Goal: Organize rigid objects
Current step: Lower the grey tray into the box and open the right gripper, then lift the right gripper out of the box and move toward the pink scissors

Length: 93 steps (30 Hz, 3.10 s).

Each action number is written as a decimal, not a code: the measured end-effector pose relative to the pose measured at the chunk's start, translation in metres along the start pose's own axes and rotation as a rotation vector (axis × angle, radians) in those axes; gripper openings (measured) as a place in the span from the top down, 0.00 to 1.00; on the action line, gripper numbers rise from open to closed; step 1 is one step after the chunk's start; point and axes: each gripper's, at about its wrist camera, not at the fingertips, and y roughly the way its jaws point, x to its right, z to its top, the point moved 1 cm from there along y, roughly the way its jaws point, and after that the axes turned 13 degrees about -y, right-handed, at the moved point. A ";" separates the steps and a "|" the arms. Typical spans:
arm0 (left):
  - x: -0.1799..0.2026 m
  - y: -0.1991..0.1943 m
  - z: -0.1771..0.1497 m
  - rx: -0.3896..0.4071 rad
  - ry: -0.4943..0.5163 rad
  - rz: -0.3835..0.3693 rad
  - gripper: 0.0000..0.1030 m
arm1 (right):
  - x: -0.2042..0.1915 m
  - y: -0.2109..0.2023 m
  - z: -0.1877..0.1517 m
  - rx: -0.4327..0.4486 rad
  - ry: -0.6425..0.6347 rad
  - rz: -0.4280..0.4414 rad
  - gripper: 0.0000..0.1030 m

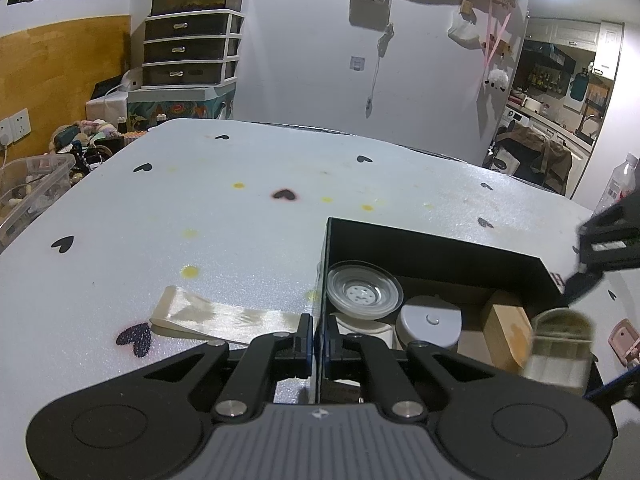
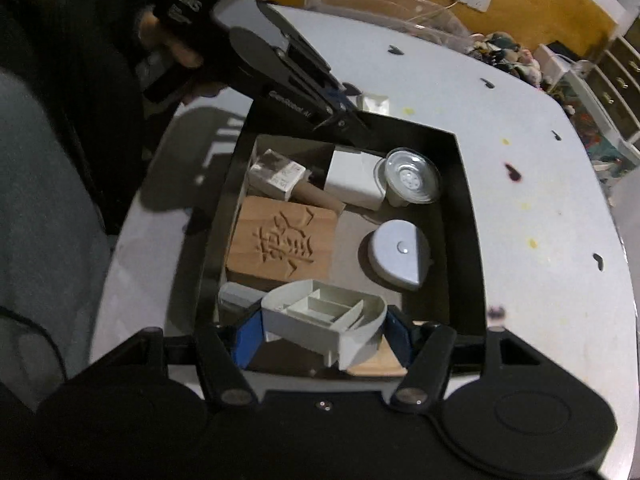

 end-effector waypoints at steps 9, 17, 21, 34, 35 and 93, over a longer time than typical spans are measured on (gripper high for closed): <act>0.000 0.001 0.001 -0.004 0.005 -0.002 0.95 | 0.009 -0.008 -0.004 0.006 0.039 -0.073 0.10; 0.000 0.001 0.001 -0.004 0.005 -0.001 0.95 | 0.013 -0.020 -0.009 0.037 0.080 -0.092 0.18; 0.000 0.001 0.001 -0.004 0.005 -0.001 0.95 | 0.011 -0.018 -0.009 0.015 0.092 -0.091 0.34; 0.000 0.001 0.002 -0.005 0.007 0.000 0.95 | 0.009 0.014 -0.003 -0.074 0.110 -0.046 0.68; -0.001 0.001 0.002 -0.005 0.008 0.001 0.95 | 0.009 0.014 -0.003 -0.070 0.111 -0.045 0.68; 0.001 -0.002 0.004 -0.003 0.017 0.012 0.96 | -0.106 -0.058 -0.198 -0.020 1.478 -1.016 0.00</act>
